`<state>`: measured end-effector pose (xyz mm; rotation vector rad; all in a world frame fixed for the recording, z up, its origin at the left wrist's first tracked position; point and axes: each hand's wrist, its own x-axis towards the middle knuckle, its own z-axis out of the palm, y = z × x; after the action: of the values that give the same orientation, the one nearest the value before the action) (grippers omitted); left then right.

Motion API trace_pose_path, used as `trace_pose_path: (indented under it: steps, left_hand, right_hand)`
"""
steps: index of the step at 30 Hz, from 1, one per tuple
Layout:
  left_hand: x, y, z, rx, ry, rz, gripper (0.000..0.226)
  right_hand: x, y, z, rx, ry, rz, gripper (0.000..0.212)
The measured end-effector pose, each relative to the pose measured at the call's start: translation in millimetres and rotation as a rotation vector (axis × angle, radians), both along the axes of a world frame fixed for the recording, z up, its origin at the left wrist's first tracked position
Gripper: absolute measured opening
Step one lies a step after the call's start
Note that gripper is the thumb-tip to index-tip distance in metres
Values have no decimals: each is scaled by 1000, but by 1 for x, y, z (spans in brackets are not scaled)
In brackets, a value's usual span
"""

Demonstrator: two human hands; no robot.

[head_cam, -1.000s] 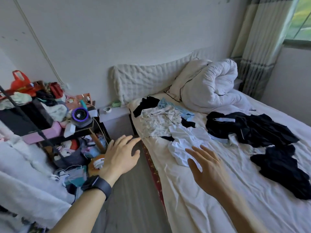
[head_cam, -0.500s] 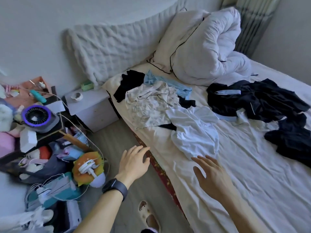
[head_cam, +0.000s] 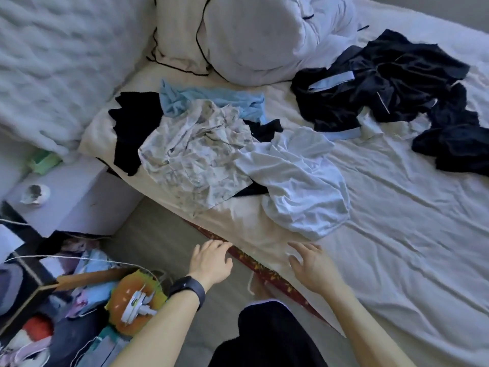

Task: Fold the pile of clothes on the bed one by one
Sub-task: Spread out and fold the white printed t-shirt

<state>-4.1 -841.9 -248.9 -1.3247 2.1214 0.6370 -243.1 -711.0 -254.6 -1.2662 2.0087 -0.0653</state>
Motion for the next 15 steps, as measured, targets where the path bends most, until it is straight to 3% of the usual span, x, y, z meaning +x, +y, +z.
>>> trace_pose_path:
  steps: [5, 11, 15]
  left_hand:
    - [-16, -70, -42, 62, -51, -66, 52]
    - [-40, -150, -101, 58, -121, -160, 62]
    - [-58, -194, -143, -43, -168, -234, 69]
  right_hand:
    - [-5, -66, -46, 139, -66, -113, 62]
    - [-23, -128, -105, 151, -192, -494, 86]
    - [-35, -147, -146, 206, -198, -571, 71]
